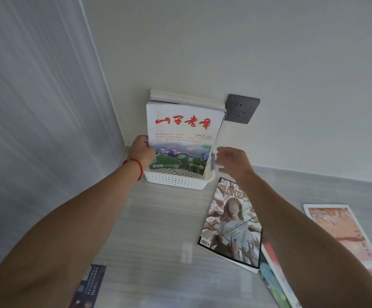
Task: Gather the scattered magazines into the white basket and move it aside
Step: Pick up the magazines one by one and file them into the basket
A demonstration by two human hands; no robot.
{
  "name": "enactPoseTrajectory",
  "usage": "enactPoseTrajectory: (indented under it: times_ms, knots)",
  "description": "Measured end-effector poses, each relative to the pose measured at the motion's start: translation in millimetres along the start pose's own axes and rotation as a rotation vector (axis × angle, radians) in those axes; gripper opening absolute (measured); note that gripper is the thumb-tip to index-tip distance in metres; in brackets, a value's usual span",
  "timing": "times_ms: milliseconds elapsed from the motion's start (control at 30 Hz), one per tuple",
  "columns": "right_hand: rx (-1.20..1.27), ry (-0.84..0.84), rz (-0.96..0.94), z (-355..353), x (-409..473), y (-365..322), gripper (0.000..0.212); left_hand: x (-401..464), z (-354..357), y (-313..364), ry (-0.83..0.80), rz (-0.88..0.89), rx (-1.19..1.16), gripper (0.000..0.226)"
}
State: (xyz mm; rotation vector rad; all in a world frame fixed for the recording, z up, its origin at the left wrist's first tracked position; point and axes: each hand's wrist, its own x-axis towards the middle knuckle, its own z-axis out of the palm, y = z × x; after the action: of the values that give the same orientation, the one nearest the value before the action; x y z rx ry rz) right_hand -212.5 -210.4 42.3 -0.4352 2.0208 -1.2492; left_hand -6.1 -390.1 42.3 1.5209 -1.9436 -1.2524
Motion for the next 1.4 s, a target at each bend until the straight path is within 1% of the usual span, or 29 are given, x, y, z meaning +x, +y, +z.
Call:
enactPoseTrajectory:
  times_ms: [33, 100, 167, 233, 267, 300, 333, 367, 400, 433, 467, 500, 533, 567, 633, 700, 800, 833, 900, 967, 1000, 1033, 1100, 1167, 1233, 1300, 1333, 1400]
  knots:
    - [0.013, -0.016, -0.012, -7.8, -7.8, 9.9, 0.03, -7.0, 2.5, 3.3, 0.004, -0.021, -0.023, 0.035]
    - [-0.117, 0.033, -0.098, -27.9, -27.8, 32.4, 0.031, -21.8, 7.0, 4.5, 0.058, -0.068, -0.082, 0.041]
    - [-0.3, 0.086, -0.124, -51.1, -53.7, 58.7, 0.029, -35.3, 15.6, -1.7, 0.127, -0.009, -0.083, 0.042]
    - [-0.433, 0.184, -0.08, -75.5, -81.5, 89.9, 0.032, -65.8, 32.0, -4.0, 0.138, 0.044, -0.083, 0.049]
    - [-0.423, 0.225, -0.023, -86.6, -93.0, 106.3, 0.034, -87.7, 46.0, -5.1, 0.09, 0.055, -0.079, 0.051]
    - [-0.425, 0.248, 0.029, -97.3, -104.3, 124.0, 0.035, -111.3, 62.5, -7.0, 0.004, 0.072, -0.051, 0.05]
    - [-0.479, 0.253, 0.059, -107.0, -113.9, 139.6, 0.033, -137.5, 80.5, -6.8, -0.108, 0.091, -0.029, 0.05]
    - [-0.588, 0.24, 0.099, -116.2, -122.3, 155.4, 0.033, -160.9, 99.9, -8.3, -0.224, 0.122, 0.01, 0.05]
    - [-0.701, 0.209, 0.167, -124.2, -131.5, 170.4, 0.042, -180.3, 118.1, -9.9, -0.327, 0.16, 0.047, 0.05]
    - [-0.786, 0.161, 0.242, -131.4, -139.3, 186.9, 0.063, -195.4, 136.3, -13.8, -0.405, 0.21, 0.111, 0.05]
    - [-0.844, 0.102, 0.306, -137.8, -146.2, 203.6, 0.09, -207.9, 152.4, -16.8, -0.457, 0.26, 0.164, 0.05]
    - [-0.886, 0.042, 0.339, -142.1, -155.4, 216.3, 0.111, -218.0, 165.9, -19.5, -0.508, 0.301, 0.221, 0.05]
    - [-0.937, -0.008, 0.342, -144.4, -162.3, 230.3, 0.123, -227.6, 177.2, -21.3, -0.555, 0.338, 0.267, 0.05]
    - [-0.991, -0.044, 0.316, -146.9, -168.0, 245.4, 0.125, -236.0, 185.7, -21.7, -0.592, 0.37, 0.326, 0.049]
    - [-1.069, -0.046, 0.223, -148.6, -178.8, 260.7, 0.118, -247.9, 198.3, -21.5, -0.652, 0.413, 0.437, 0.041]
    - [-1.107, -0.046, 0.167, -148.3, -186.8, 263.0, 0.108, -253.1, 207.4, -26.3, -0.722, 0.42, 0.488, 0.035]
    - [-1.175, -0.063, 0.105, -146.7, -200.0, 262.6, 0.1, -256.9, 213.2, -34.5, -0.801, 0.428, 0.559, 0.042]
    - [-1.197, -0.078, 0.078, -148.6, -204.6, 264.2, 0.098, -257.5, 213.6, -36.1, -0.798, 0.431, 0.581, 0.044]
    - [-1.188, -0.169, -0.008, -159.6, -214.0, 269.9, 0.095, -258.7, 215.9, -35.3, -0.787, 0.417, 0.612, 0.046]
    - [-1.151, -0.287, -0.115, -180.2, -222.1, 281.6, 0.096, -260.4, 220.7, -33.7, -0.767, 0.409, 0.638, 0.039]
    - [-1.133, -0.329, -0.162, -191.7, -226.4, 287.6, 0.097, -261.9, 223.8, -33.4, -0.727, 0.431, 0.665, 0.033]
    - [-1.122, -0.364, -0.201, -203.0, -230.3, 293.1, 0.099, -264.1, 227.1, -33.1, -0.669, 0.486, 0.72, 0.031]
    - [-1.159, -0.439, -0.269, -223.5, -238.3, 303.5, 0.098, -275.0, 236.6, -29.0, -0.586, 0.676, 0.835, 0.042]
    - [-1.225, -0.486, -0.344, -238.4, -246.5, 311.3, 0.094, -291.3, 252.0, -20.5, -0.627, 0.851, 0.83, 0.054]
    - [-1.229, -0.472, -0.405, -248.0, -256.1, 318.4, 0.088, -305.9, 272.4, -15.0, -0.71, 0.924, 0.86, 0.062]
    - [-1.18, -0.443, -0.407, -254.4, -265.0, 326.5, 0.082, -316.3, 294.1, -16.2, -0.768, 0.882, 0.958, 0.066]
    - [-1.155, -0.425, -0.393, -257.4, -268.9, 330.9, 0.081, -322.4, 302.8, -16.0, -0.789, 0.824, 0.983, 0.067]
    - [-1.085, -0.385, -0.334, -263.9, -276.5, 338.5, 0.082, -335.5, 316.1, -11.7, -0.801, 0.731, 0.981, 0.062]
